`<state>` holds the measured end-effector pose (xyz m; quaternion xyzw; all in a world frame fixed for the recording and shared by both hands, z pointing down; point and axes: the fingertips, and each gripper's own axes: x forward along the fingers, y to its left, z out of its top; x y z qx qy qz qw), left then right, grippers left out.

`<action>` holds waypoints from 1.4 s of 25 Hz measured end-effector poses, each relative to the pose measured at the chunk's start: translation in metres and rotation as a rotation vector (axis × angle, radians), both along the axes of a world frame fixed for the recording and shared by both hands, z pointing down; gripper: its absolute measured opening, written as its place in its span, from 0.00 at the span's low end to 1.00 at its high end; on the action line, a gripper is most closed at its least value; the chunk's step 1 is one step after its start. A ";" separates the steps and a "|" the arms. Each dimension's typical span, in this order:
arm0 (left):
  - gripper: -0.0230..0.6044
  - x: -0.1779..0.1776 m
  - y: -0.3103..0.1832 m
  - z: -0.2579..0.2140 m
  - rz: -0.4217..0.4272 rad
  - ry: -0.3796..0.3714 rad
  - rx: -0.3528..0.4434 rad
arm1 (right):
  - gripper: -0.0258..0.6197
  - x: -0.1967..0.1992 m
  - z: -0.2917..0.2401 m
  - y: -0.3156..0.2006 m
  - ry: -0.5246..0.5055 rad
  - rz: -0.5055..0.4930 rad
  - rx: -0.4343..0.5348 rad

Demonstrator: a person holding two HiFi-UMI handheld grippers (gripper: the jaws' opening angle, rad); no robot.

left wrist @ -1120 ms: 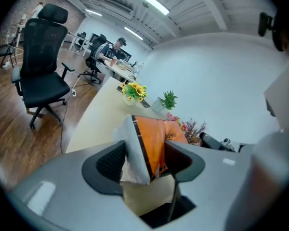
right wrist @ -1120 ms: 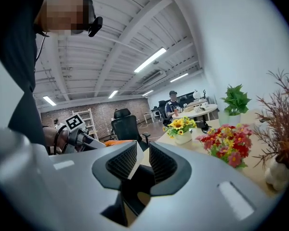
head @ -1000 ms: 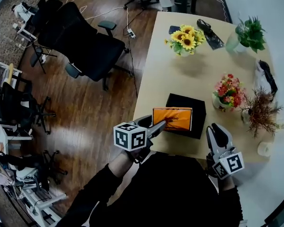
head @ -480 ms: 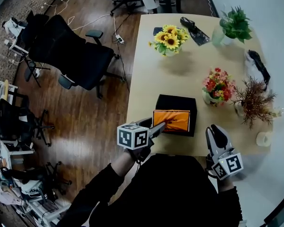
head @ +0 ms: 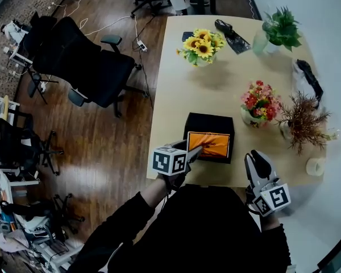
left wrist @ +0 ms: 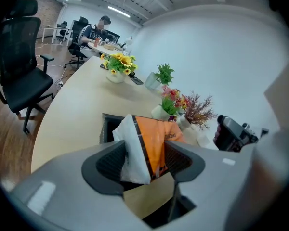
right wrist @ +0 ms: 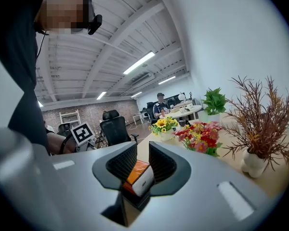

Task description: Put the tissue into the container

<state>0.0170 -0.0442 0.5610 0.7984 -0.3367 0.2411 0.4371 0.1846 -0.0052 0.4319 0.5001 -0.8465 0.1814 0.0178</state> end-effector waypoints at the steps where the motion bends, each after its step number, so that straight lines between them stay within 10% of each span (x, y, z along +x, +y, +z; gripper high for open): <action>1: 0.41 0.001 0.000 0.002 -0.001 -0.001 -0.005 | 0.16 0.001 0.000 0.000 0.000 0.001 -0.001; 25: 0.44 0.017 0.000 0.037 0.109 -0.237 -0.058 | 0.16 0.007 0.010 0.001 -0.032 0.001 -0.009; 35: 0.47 -0.001 -0.008 0.017 -0.010 -0.220 0.042 | 0.15 0.009 0.009 0.001 -0.020 -0.005 -0.007</action>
